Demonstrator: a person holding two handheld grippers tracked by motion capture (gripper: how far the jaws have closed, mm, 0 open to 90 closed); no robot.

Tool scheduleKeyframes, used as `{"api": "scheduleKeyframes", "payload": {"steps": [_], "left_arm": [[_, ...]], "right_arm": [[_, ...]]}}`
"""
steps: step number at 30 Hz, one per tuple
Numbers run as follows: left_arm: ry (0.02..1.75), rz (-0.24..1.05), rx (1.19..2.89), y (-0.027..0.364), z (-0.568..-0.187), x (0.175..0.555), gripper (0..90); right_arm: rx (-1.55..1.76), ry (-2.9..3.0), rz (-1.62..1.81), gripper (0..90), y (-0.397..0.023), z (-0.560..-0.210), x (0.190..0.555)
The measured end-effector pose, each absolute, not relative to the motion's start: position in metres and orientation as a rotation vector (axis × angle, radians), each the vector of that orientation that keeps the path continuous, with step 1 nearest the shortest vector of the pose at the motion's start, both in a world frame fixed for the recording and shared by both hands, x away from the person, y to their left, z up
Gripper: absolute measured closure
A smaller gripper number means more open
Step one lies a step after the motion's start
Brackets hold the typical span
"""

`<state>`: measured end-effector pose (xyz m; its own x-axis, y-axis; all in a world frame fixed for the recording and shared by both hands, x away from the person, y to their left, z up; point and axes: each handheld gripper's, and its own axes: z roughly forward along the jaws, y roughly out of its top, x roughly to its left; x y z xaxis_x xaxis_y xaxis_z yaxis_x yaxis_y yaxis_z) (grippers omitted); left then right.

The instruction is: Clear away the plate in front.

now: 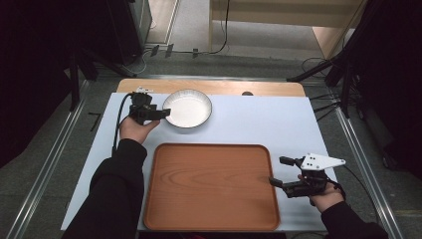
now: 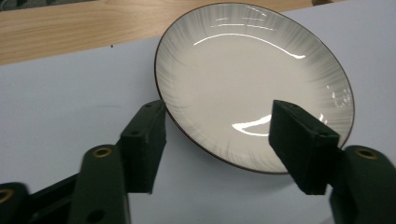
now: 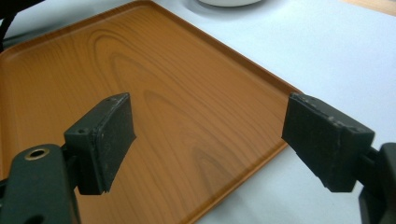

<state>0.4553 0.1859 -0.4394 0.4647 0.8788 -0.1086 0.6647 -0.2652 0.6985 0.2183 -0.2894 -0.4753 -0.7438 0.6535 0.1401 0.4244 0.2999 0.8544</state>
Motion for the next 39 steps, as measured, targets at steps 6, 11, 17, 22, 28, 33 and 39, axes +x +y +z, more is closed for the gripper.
{"api": "scheduleKeyframes", "payload": {"steps": [6,11,17,22,28,33,39], "left_arm": [[1.391,0.357,1.939,0.182,-0.455,0.471,58.1],[1.449,0.392,1.876,0.18,-0.467,0.48,60.1],[1.522,0.43,1.817,0.182,-0.48,0.487,67.6],[1.542,0.375,1.772,0.182,-0.488,0.491,73.2],[1.558,0.336,1.711,0.181,-0.497,0.496,79.0],[1.579,0.279,1.597,0.185,-0.504,0.496,82.1],[1.562,0.274,1.57,0.185,-0.508,0.499,80.9]], "right_arm": [[0.988,2.332,1.424,17.5,-0.29,-0.476,0.217],[0.989,2.337,1.421,17.6,-0.291,-0.476,0.217],[0.983,2.326,1.428,17.8,-0.293,-0.475,0.215],[0.98,2.33,1.427,18.2,-0.294,-0.475,0.214],[0.975,2.33,1.429,18.3,-0.294,-0.475,0.214],[0.972,2.337,1.414,18.7,-0.293,-0.476,0.215],[0.967,2.339,1.414,18.7,-0.292,-0.476,0.215]]}}
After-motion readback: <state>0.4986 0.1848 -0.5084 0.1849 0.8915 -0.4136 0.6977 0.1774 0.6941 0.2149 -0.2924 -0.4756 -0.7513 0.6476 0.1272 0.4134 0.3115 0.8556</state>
